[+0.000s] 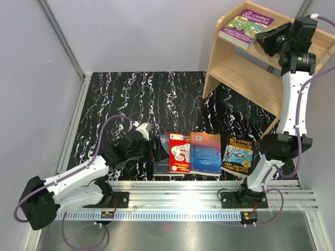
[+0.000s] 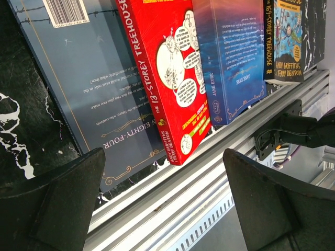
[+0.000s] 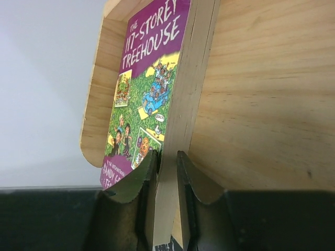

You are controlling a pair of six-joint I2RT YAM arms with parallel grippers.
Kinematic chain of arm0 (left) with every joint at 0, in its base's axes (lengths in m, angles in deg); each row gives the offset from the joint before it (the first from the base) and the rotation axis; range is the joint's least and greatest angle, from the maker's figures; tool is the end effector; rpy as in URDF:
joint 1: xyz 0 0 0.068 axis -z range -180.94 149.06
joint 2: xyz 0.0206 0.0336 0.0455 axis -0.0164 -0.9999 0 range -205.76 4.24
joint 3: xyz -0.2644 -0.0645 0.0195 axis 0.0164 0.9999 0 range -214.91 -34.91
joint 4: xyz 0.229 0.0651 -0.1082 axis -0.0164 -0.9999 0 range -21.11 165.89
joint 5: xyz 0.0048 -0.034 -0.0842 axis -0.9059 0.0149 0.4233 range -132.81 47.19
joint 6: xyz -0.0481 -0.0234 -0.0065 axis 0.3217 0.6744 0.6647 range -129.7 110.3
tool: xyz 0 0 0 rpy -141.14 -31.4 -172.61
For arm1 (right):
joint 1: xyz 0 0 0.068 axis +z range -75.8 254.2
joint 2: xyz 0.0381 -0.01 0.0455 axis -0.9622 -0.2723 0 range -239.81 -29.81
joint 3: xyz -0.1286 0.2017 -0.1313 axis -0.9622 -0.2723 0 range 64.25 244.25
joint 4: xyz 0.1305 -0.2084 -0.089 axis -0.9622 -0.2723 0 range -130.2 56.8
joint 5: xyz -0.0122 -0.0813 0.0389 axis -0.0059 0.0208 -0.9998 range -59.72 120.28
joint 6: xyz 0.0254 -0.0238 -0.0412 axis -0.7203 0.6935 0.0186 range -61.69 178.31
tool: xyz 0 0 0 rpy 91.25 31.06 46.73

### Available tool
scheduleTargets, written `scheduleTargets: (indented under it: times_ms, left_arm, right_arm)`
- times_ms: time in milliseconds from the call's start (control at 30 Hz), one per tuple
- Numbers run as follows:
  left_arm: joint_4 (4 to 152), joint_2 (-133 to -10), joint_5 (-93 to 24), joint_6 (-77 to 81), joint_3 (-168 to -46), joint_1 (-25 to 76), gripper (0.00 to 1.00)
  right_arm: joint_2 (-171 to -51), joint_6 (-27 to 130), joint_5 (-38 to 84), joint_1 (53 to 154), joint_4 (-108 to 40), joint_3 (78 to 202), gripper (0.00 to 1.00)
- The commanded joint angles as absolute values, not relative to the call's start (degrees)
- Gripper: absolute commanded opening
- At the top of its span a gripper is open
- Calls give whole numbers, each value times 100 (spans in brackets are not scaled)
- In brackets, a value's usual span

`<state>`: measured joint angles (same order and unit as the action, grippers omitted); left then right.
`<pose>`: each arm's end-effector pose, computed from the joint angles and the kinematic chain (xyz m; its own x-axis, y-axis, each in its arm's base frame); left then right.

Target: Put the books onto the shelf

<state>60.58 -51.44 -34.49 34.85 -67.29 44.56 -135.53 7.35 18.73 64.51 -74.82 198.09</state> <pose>0.1402 -0.1500 0.2216 -0.8624 -0.1128 -0.4935 0.2525 0.7490 -0.6126 0.3809 -0.0577 0.5107 -0.1659 0.8003 -0.5762 0.1617 0.5984 0.7847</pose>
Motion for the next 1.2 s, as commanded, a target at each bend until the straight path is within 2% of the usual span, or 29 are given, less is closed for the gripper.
scheduleTargets:
  times_ms: [0,233,333,367,400,500,733,833,867,967,1167]
  left_arm:
    - [6394,-5174,-3437,3372,-6778,4485,99]
    - [6244,-5007,-3534,3380,-6734,4485,99]
    - [6200,-4946,-3569,3389,-6734,4485,99]
    - [6166,-4920,-3578,3407,-6734,4485,99]
    - [6156,-4902,-3586,3398,-6725,4485,99]
    - [6156,-4876,-3587,3424,-6717,4485,99]
    - [6577,-5033,-3569,3556,-6409,4476,99]
    - [7025,-5428,-3481,3661,-6277,4485,99]
    - [7314,-5682,-3446,3705,-6251,4494,99]
    - [7937,-6209,-3349,3951,-6198,4511,99]
    - [8950,-7219,-3279,4382,-6259,4616,99]
  right_arm:
    - [-13845,699,1947,6576,-7249,19811,25]
    - [-14108,611,1842,6603,-7107,19977,25]
    - [-14048,689,1868,6603,-7195,19978,37]
    - [-13986,733,1903,6603,-7222,19934,50]
    - [-13916,864,1973,6603,-7222,19899,57]
    - [-13591,1119,2236,6603,-7362,19837,64]
    - [-12143,1577,2790,6603,-7713,19205,76]
    - [-11378,1665,2852,6603,-7514,18205,80]
    - [-10757,1665,2844,6603,-7381,17480,83]
    - [-9672,1770,2966,6603,-7160,16440,88]
    - [-8484,2069,3169,6603,-7678,15725,91]
